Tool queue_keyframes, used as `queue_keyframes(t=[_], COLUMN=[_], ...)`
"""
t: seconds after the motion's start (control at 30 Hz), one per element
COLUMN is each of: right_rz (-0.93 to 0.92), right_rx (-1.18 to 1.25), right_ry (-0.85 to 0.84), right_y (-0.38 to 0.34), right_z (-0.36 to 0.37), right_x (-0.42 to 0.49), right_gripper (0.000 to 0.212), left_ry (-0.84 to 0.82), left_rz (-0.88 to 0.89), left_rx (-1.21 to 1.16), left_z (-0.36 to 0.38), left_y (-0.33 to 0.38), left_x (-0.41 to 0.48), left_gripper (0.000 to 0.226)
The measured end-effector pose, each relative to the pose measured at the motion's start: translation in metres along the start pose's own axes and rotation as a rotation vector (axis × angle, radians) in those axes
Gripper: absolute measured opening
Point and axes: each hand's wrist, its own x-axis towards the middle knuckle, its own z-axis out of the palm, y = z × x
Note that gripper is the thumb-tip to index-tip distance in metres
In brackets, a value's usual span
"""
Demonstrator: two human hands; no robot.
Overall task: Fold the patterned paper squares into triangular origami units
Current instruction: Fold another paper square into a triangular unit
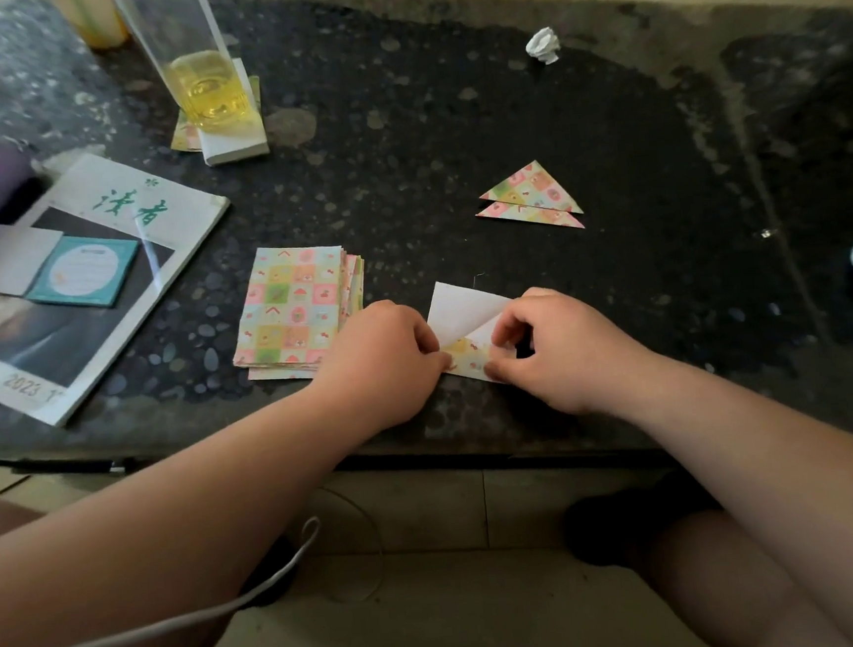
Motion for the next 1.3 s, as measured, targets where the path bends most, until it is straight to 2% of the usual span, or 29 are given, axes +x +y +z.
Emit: queue_keyframes(t=[0.23, 0.6, 0.9, 1.3], right_rz=[0.048, 0.019, -0.034, -0.005], right_rx=[0.015, 0.04, 0.022, 0.059], right_ry=[-0.03, -0.058, -0.18, -0.146], right_y=[-0.005, -0.001, 0.008, 0.007], right_z=[0.0, -0.003, -0.017, -0.014], right_x=[0.005, 0.008, 0.007, 0.01], right_gripper=[0.018, 0.018, 0.038, 0.03], left_ry=[-0.031, -0.06, -0.053, -0.059], left_rz=[-0.042, -0.05, -0.049, -0.034], left_rx=[0.049, 0.184, 0.18, 0.197], left_z=[0.005, 0.009, 0.01, 0.009], left_y=[0.002, 0.004, 0.004, 0.004], left_x=[0.004, 0.01, 0.009, 0.009], left_gripper=[0.014, 0.017, 0.016, 0.016])
